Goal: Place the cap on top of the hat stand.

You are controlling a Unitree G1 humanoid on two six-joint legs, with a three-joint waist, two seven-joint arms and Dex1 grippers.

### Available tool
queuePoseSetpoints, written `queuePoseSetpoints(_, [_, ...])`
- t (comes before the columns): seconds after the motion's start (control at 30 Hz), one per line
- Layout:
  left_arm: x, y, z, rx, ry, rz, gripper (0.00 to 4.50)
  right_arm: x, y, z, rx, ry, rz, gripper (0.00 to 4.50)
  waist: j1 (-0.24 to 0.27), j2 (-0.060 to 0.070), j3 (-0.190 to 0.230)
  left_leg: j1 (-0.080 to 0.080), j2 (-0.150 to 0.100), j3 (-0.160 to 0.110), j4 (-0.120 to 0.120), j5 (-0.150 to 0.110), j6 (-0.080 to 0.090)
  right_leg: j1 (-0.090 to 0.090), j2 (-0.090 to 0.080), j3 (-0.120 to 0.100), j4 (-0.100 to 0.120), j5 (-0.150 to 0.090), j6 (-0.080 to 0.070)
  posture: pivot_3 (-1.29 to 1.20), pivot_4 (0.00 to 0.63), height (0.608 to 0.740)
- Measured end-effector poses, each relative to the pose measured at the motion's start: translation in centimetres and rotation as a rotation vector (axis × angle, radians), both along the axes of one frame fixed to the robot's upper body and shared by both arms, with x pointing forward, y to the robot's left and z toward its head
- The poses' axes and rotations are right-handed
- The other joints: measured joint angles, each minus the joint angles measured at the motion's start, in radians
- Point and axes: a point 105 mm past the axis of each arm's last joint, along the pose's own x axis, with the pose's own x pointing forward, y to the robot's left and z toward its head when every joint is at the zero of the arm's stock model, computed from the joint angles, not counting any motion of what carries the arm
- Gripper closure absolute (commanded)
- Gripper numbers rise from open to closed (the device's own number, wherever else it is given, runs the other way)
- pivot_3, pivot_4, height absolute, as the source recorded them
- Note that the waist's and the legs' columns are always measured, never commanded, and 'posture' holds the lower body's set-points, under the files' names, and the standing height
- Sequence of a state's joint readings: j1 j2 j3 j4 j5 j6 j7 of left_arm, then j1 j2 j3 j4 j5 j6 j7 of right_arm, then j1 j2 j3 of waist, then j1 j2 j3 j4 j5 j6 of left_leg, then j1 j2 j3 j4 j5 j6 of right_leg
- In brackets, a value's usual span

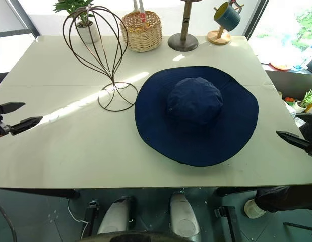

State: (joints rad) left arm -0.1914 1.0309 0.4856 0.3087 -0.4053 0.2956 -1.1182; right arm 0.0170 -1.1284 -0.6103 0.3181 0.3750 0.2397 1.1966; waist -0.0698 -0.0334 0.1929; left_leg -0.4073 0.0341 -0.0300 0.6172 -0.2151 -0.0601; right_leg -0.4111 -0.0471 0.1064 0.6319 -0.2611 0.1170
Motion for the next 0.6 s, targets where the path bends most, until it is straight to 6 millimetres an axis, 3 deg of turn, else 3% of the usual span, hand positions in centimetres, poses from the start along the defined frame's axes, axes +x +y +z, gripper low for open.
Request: queuePoseSetpoints(0.6, [0.6,-0.4,1.4,-0.024,0.003,-0.017,0.00,0.4,-0.9,0.2,-0.026,-0.039,-0.035,0.02,0.000,0.000,0.000,0.001,0.000,0.000,0.001,0.000,0.000,0.001,0.000,0.000,0.001,0.000,0.000,0.00,0.150,0.740])
